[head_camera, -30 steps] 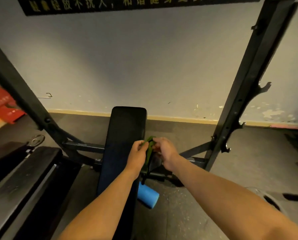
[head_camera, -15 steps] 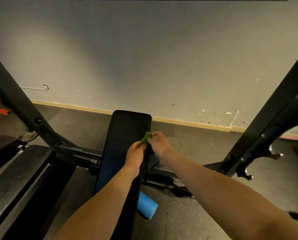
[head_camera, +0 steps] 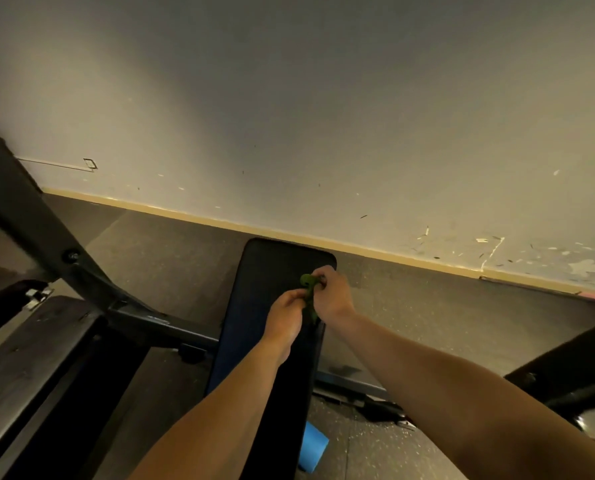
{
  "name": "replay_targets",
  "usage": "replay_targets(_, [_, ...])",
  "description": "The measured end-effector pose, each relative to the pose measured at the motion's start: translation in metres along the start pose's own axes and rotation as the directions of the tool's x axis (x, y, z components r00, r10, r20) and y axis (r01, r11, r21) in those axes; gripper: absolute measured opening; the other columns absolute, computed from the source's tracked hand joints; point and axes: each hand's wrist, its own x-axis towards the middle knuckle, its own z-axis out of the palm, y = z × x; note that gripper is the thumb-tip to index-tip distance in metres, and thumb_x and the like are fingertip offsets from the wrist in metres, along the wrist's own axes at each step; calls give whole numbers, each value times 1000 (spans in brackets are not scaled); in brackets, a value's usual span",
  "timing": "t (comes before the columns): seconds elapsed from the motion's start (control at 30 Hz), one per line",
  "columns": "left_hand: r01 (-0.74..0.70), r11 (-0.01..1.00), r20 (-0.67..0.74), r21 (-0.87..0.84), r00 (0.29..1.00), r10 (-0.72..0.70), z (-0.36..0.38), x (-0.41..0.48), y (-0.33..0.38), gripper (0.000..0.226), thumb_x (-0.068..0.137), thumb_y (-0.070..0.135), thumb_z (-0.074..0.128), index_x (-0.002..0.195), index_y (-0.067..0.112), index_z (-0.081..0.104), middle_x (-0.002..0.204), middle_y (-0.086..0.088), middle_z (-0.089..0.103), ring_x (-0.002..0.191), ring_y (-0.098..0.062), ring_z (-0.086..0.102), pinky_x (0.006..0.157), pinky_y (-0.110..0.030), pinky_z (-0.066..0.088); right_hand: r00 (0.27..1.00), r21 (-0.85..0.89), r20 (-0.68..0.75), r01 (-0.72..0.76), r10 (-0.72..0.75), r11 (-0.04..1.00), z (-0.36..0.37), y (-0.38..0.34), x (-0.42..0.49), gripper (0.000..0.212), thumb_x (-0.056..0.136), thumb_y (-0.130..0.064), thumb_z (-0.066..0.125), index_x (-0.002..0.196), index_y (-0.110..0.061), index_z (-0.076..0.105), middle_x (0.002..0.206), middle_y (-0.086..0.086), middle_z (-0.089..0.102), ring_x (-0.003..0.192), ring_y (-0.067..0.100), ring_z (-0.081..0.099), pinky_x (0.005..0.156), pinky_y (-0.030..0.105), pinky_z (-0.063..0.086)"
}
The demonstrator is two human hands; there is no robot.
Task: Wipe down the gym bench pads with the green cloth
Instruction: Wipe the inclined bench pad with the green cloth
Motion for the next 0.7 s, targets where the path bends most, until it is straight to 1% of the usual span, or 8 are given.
replay_targets(0.1, [-23,998,-41,62,999,26,-6,31,-3,33,106,20,45,136,24,58,133,7,57,121,-12,52,96,-26,41,991,-90,-101,79,-88,993,1,3,30,24,99,-10,46,113,-26,58,121,3,50,107,26,55,90,40,52])
replay_targets(0.17, [-47,993,-67,110,996,55,-8,54,-9,37,105,16,46,139,25,55,146,4,50,131,-15,49,101,-27,41,976,-165,-118,162,-183,973,1,2,54,26,99,-10,46,117,-23,58,124,3,48,112,26,51,88,36,48])
replay_targets(0.3, [-119,958,-73,262,987,143,-3,99,-17,47,106,13,45,151,28,44,166,7,19,149,-18,28,107,-25,35,952,-309,-75,261,-297,914,6,-4,100,28,97,-5,46,120,-19,55,128,6,43,119,24,40,87,33,44])
replay_targets(0.4, [-179,916,-45,360,977,209,8,135,-23,53,105,12,44,154,31,36,168,5,10,150,-24,27,112,-36,40,920,-374,19,370,-392,850,22,7,133,31,92,0,46,115,-18,57,122,5,43,117,23,39,87,36,47])
replay_targets(0.47, [-151,878,-29,454,982,184,17,154,-33,57,105,14,45,158,29,27,169,1,2,155,-25,7,123,-42,24,900,-407,133,431,-415,805,31,22,151,31,90,0,50,115,-18,57,122,4,42,117,22,40,88,35,47])
replay_targets(0.57, [-147,713,-20,685,975,220,29,167,-59,71,104,31,50,161,29,7,168,0,-13,154,-23,-12,124,-46,10,868,-419,278,495,-411,761,44,44,171,29,94,-13,53,121,-22,53,131,4,40,124,26,39,100,39,43])
replay_targets(0.63, [-154,648,-38,746,961,272,36,169,-74,79,102,42,51,160,31,-2,167,1,-19,153,-21,-18,123,-51,7,850,-425,302,525,-431,737,47,54,182,32,95,-19,53,125,-26,48,134,3,39,126,26,39,102,41,42])
replay_targets(0.7, [-144,638,-67,756,954,294,42,172,-83,83,101,47,50,159,34,-7,166,3,-23,152,-19,-22,122,-52,2,841,-420,297,541,-452,729,46,62,193,33,97,-19,49,129,-27,45,133,2,41,124,25,41,98,40,44])
